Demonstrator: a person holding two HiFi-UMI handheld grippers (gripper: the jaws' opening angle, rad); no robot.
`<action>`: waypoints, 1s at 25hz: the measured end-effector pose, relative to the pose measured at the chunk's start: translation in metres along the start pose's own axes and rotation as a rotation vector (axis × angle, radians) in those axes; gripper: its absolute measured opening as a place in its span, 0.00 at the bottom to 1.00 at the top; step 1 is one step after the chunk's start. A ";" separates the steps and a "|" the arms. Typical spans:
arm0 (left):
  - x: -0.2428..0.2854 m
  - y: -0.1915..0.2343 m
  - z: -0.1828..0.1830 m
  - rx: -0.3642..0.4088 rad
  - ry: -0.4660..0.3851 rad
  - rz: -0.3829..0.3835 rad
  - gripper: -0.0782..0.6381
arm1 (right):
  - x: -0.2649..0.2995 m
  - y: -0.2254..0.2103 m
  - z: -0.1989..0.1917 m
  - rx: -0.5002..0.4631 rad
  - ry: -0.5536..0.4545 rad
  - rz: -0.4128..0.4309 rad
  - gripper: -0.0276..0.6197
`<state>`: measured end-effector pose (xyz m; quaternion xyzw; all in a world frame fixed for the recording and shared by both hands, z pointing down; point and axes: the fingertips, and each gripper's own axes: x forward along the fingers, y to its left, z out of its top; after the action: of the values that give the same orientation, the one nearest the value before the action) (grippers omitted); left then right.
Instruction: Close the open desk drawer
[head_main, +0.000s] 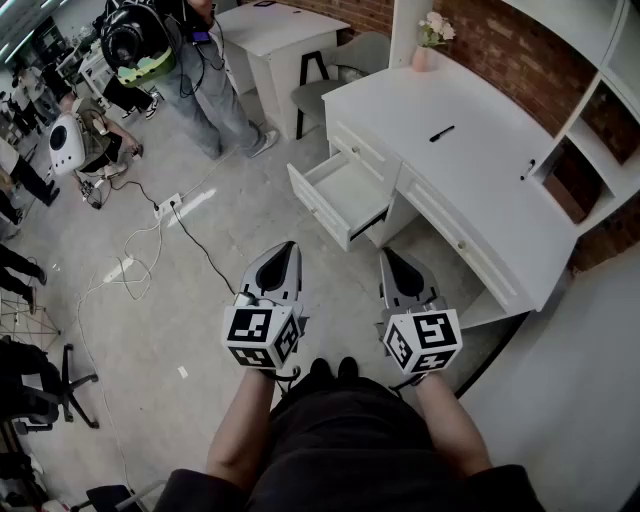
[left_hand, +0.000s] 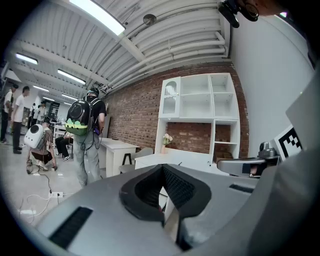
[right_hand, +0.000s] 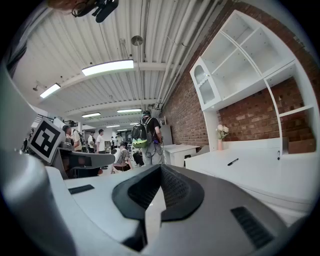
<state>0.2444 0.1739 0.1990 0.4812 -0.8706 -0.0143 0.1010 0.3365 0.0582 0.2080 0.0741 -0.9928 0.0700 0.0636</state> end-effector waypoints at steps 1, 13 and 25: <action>0.001 0.001 -0.001 0.000 0.003 -0.001 0.12 | 0.001 0.000 0.000 -0.002 0.002 0.002 0.05; 0.005 0.005 -0.008 -0.016 0.007 0.019 0.12 | 0.004 -0.010 -0.004 0.024 0.006 -0.010 0.05; 0.006 0.029 -0.013 -0.009 0.029 0.075 0.12 | 0.025 -0.008 -0.011 0.056 0.020 0.009 0.05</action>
<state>0.2196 0.1858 0.2167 0.4480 -0.8864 -0.0073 0.1162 0.3149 0.0488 0.2236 0.0705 -0.9901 0.0986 0.0712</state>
